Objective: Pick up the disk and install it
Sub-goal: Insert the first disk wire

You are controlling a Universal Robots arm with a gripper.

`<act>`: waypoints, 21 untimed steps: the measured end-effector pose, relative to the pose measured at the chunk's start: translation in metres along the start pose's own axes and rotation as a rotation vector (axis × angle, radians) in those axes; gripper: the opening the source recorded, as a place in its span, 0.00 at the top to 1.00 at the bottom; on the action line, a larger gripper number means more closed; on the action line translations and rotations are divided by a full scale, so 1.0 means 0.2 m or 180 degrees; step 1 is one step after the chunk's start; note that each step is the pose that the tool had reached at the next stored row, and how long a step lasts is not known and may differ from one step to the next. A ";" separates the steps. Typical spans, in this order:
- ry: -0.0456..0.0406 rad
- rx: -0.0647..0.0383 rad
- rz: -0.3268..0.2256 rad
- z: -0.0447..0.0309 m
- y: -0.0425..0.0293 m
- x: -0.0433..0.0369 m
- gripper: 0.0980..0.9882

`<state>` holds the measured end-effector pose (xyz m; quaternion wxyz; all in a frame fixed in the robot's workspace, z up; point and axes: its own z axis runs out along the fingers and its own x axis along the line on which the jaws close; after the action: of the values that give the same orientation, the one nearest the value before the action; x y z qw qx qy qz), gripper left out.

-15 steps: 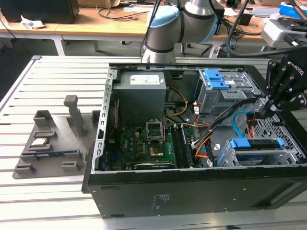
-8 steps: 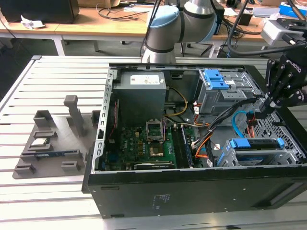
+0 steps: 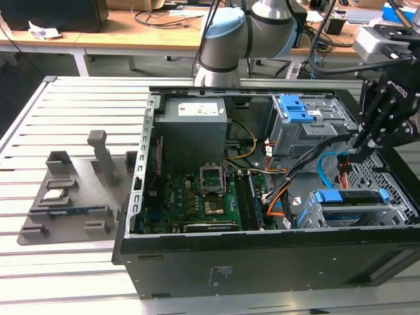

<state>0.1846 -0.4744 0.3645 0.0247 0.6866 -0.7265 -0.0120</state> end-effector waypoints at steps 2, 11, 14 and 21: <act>0.0022 0.0001 0.0001 0.016 0.002 -0.013 0.84; 0.0148 0.0008 0.0008 0.074 0.003 -0.014 0.84; 0.0152 0.0008 0.0008 0.075 0.003 -0.014 0.84; 0.0167 0.0009 0.0008 0.075 0.002 -0.003 0.93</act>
<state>0.1835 -0.4739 0.3496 0.0428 0.6858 -0.7265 0.0072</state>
